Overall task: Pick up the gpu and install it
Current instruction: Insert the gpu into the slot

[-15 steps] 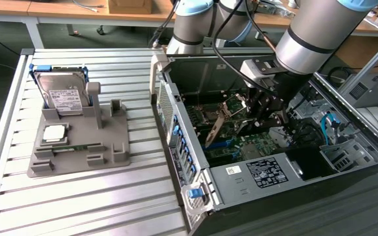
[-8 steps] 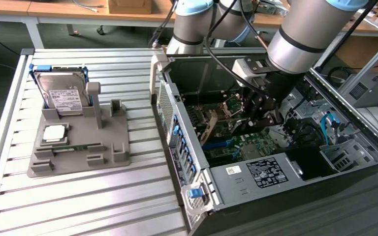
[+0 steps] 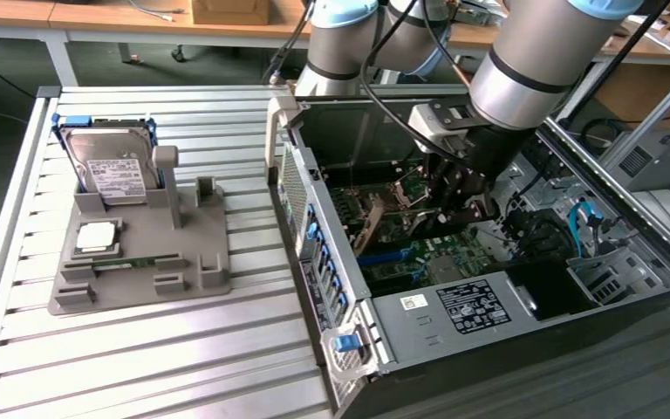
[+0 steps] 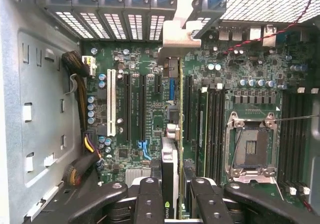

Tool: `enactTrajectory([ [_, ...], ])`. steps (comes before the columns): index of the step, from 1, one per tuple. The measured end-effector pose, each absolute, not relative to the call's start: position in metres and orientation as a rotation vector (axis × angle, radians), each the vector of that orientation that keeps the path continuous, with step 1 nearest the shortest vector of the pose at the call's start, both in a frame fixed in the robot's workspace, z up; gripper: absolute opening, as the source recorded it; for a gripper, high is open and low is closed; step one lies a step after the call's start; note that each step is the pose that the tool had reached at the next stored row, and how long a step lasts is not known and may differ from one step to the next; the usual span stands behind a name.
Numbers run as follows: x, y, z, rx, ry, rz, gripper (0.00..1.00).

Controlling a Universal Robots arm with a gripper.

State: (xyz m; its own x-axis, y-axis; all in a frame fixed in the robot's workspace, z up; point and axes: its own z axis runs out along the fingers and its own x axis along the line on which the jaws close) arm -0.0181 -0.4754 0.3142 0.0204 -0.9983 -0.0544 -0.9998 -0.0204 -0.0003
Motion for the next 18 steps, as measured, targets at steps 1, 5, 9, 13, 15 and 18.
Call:
enactTrajectory([
  [1,-0.018,-0.4752,0.3135,-2.218,2.174,0.055,0.27],
  [5,-0.018,-0.4752,0.3128,-2.224,2.179,0.044,0.27],
  [9,-0.0183,-0.4753,0.3126,-2.213,2.168,0.018,0.27],
  [13,-0.0184,-0.4752,0.3122,-2.195,2.148,-0.024,0.27],
  [15,-0.0184,-0.4752,0.3123,-2.195,2.148,-0.024,0.27],
  [18,-0.0185,-0.475,0.3124,-2.198,2.151,-0.03,0.27],
])
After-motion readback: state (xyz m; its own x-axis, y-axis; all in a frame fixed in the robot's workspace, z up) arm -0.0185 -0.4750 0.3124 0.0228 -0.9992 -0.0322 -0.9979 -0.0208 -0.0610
